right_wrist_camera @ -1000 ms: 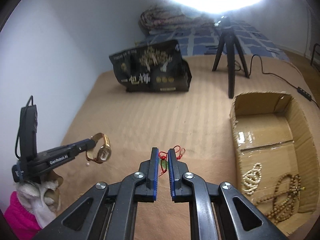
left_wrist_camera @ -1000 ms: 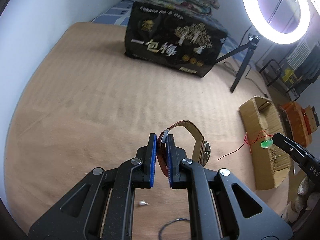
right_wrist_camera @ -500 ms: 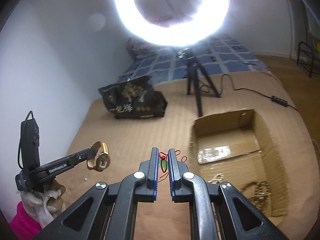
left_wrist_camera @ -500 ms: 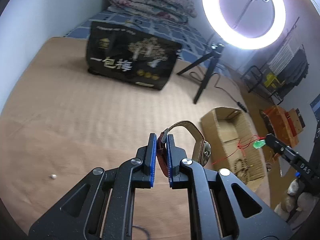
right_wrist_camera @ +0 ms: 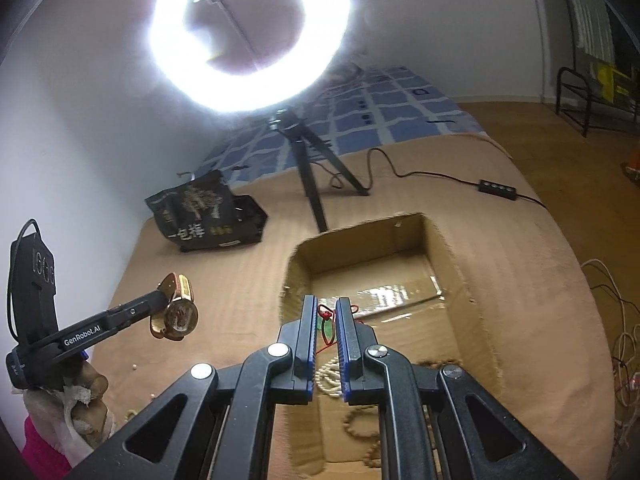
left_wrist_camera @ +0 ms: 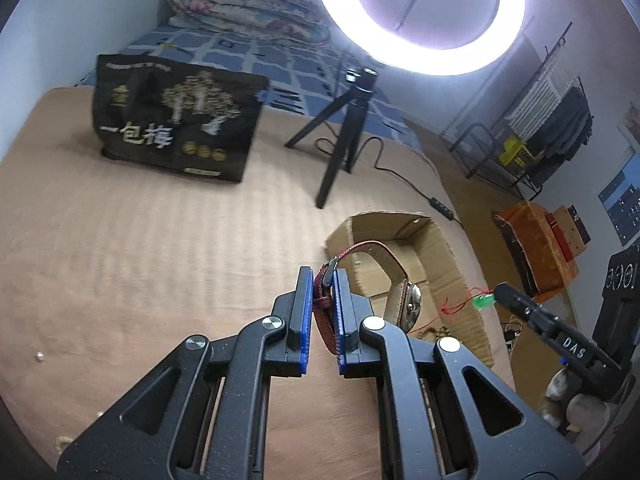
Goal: Organize jewelry
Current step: 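Lift the watch and pendant and carry both over the cardboard box, then open the left tool to drop the watch while the right tool releases the pendant into the box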
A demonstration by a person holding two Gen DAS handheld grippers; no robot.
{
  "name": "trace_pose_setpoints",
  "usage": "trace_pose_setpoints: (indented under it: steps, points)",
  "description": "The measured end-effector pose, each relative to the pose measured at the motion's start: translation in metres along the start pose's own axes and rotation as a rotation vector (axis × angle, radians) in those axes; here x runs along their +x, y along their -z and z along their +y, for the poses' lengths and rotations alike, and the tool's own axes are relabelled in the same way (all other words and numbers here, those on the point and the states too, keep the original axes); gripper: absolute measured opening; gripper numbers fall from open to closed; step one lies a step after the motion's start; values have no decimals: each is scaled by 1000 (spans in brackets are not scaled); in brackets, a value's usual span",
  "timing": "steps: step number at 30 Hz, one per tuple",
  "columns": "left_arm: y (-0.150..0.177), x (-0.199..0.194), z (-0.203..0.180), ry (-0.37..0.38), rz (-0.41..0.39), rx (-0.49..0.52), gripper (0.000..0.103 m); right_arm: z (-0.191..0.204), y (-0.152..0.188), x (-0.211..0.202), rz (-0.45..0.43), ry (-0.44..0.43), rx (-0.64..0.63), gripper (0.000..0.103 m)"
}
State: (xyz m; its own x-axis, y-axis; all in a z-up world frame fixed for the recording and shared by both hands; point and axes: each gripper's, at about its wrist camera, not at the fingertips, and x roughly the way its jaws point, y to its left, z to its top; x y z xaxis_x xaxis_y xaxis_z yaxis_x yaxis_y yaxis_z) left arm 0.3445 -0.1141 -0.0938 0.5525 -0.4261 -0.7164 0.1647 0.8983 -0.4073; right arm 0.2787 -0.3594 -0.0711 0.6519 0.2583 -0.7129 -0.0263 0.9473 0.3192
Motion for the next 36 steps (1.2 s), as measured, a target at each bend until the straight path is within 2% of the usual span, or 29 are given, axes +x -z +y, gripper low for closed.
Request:
trace_pose_setpoints:
  steps: [11, 24, 27, 30, 31, 32, 36]
  points:
    - [3, 36, -36, 20, 19, 30, 8, -29, 1, 14, 31, 23, 35, 7]
    - [4, 76, -50, 23, 49, 30, 8, -54, 4, 35, 78, 37, 77, 7]
    - [4, 81, -52, 47, 54, 30, 8, -55, 3, 38, 81, 39, 75, 7]
    - [4, 81, -56, 47, 39, 39, 10, -55, 3, 39, 80, 39, 82, 15]
    - [4, 80, -57, 45, 38, 46, 10, -55, 3, 38, 76, 44, 84, 27]
    - [4, 79, -58, 41, 37, 53, 10, -55, 2, 37, 72, 49, 83, 31]
    - [4, 75, -58, 28, 35, 67, 10, -54, 2, 35, 68, 51, 83, 31]
